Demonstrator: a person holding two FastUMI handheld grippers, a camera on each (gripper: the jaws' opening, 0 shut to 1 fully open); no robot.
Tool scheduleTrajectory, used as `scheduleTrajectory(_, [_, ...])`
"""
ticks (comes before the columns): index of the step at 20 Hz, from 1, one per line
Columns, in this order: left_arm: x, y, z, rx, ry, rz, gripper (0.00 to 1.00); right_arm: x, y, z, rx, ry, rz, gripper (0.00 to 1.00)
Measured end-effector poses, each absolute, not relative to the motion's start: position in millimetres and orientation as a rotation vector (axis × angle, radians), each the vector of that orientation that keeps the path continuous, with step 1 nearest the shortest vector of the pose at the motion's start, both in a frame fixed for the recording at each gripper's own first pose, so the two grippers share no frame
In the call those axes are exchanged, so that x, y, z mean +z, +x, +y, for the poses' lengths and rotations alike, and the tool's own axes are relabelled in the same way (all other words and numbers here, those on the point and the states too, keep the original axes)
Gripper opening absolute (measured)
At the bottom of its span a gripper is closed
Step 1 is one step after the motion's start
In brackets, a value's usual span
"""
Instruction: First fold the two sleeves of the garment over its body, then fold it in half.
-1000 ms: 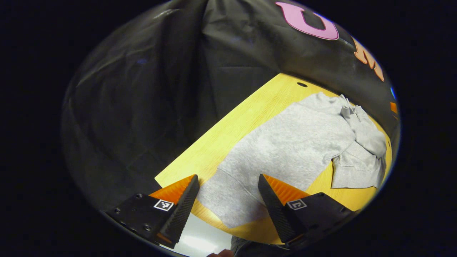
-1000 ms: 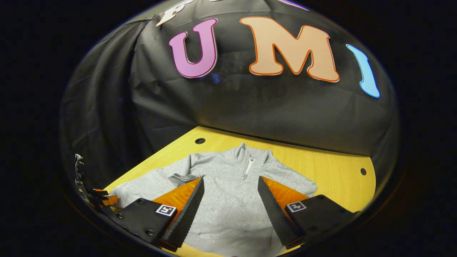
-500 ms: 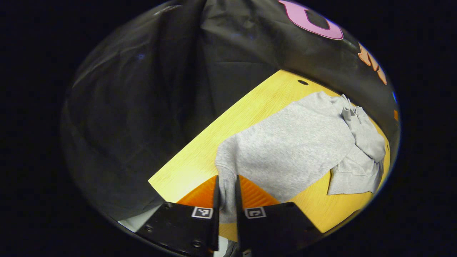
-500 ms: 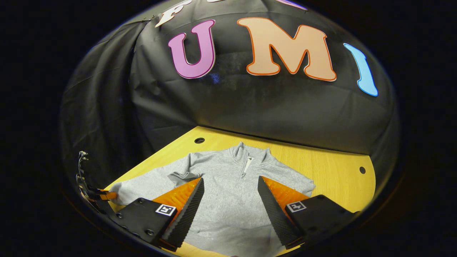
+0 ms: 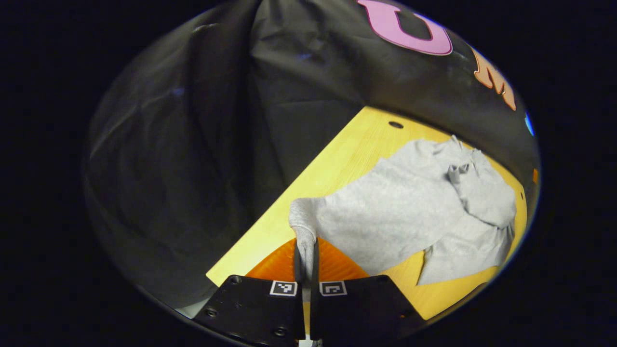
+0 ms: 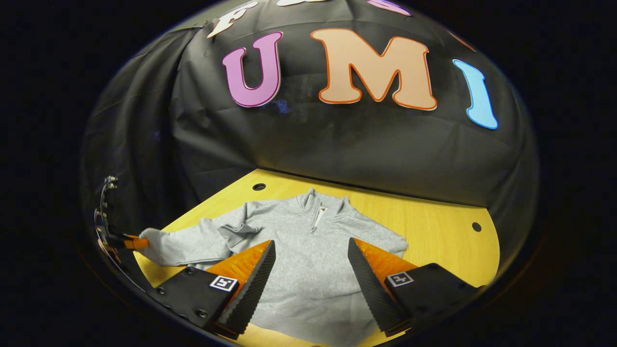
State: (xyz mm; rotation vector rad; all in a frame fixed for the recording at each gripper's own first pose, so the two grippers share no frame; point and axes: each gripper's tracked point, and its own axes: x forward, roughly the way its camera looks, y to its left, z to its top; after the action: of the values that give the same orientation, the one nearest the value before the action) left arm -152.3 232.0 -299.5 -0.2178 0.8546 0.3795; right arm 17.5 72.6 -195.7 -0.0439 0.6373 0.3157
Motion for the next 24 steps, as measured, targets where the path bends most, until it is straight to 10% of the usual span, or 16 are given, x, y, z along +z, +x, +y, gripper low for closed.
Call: scheduleTrajectory(24, [-146, 54, 22, -0.086, -0.076, 0.528, 0.02, -188, -53, -82, -0.004, 0.078, 0.617, 0.96])
